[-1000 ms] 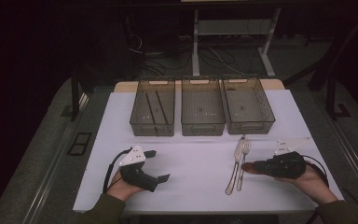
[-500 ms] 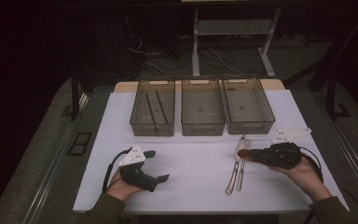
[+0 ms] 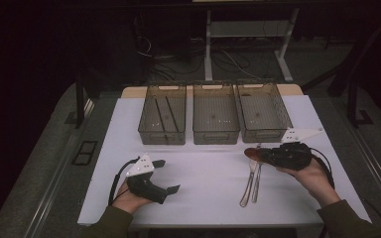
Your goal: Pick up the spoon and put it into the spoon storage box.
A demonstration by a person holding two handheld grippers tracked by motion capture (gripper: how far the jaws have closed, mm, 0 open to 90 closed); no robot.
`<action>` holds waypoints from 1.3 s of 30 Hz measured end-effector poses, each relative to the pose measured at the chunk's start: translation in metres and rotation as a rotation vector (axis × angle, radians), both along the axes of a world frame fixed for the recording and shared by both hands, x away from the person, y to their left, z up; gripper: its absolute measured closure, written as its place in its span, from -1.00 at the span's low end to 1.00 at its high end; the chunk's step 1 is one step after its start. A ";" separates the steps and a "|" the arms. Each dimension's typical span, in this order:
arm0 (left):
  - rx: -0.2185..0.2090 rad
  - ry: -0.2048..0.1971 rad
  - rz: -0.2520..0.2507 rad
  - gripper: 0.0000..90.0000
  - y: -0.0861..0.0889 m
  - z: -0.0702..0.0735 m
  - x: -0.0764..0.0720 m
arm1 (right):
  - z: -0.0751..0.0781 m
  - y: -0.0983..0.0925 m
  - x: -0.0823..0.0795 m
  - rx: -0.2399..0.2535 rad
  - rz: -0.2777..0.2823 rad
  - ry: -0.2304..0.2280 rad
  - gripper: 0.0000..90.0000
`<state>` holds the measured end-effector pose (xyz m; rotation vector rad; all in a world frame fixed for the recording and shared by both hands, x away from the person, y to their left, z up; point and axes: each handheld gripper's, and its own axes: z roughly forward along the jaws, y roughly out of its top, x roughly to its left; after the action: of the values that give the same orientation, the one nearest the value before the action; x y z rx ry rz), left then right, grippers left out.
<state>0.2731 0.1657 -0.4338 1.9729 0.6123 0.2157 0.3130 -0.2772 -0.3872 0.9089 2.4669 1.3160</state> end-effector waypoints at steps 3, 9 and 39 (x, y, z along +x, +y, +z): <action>0.003 0.001 -0.001 -1.00 0.000 0.000 0.000 | 0.002 0.005 0.004 0.007 -0.007 -0.008 0.85; -0.001 -0.001 0.000 -1.00 0.000 0.000 0.000 | 0.007 0.015 0.013 0.021 -0.013 -0.020 0.85; -0.006 0.004 0.000 -1.00 0.000 0.000 0.000 | 0.027 0.066 0.073 0.022 -0.079 -0.070 0.85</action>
<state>0.2732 0.1658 -0.4338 1.9677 0.6147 0.2099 0.3861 -0.2110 -0.3602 0.9387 2.3446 1.3274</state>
